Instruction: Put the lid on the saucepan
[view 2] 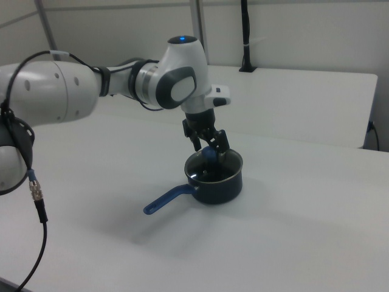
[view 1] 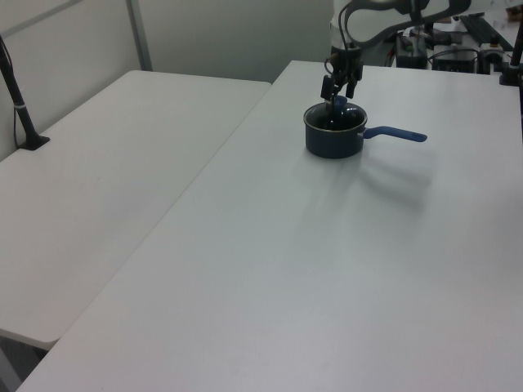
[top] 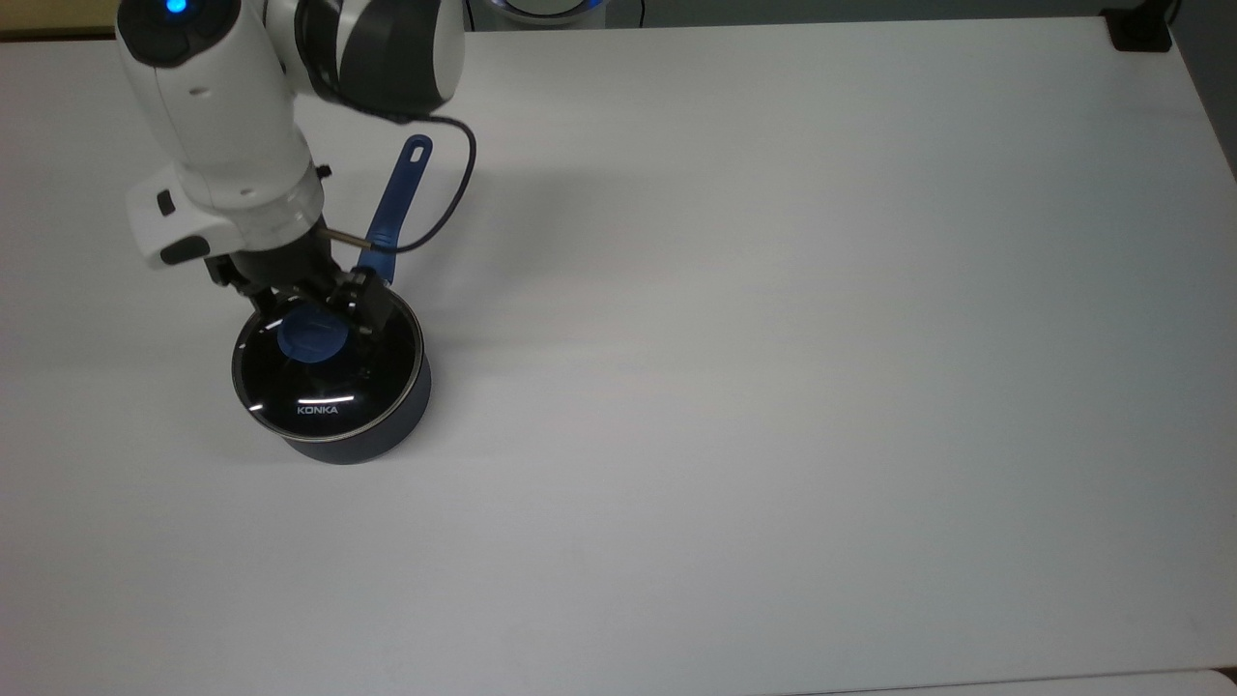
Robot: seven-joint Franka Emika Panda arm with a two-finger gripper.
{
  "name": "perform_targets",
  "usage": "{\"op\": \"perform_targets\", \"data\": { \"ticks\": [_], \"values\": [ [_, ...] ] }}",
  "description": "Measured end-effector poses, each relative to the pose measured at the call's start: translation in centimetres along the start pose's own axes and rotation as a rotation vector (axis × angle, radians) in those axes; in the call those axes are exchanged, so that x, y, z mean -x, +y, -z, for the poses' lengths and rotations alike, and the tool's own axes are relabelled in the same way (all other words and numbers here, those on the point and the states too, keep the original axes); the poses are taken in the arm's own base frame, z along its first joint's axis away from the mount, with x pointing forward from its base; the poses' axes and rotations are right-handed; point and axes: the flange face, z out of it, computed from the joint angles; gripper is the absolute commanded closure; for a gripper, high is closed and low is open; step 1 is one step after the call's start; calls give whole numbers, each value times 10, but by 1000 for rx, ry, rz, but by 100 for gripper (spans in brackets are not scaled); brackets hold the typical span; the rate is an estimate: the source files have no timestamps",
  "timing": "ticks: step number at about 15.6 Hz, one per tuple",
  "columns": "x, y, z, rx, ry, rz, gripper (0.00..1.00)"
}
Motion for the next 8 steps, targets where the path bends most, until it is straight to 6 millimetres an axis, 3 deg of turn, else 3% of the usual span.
{"op": "perform_targets", "data": {
  "ticks": [5, 8],
  "values": [
    [24, -15, 42, -10, -41, 25, 0],
    [60, -36, 75, -25, -76, 65, 0]
  ]
}}
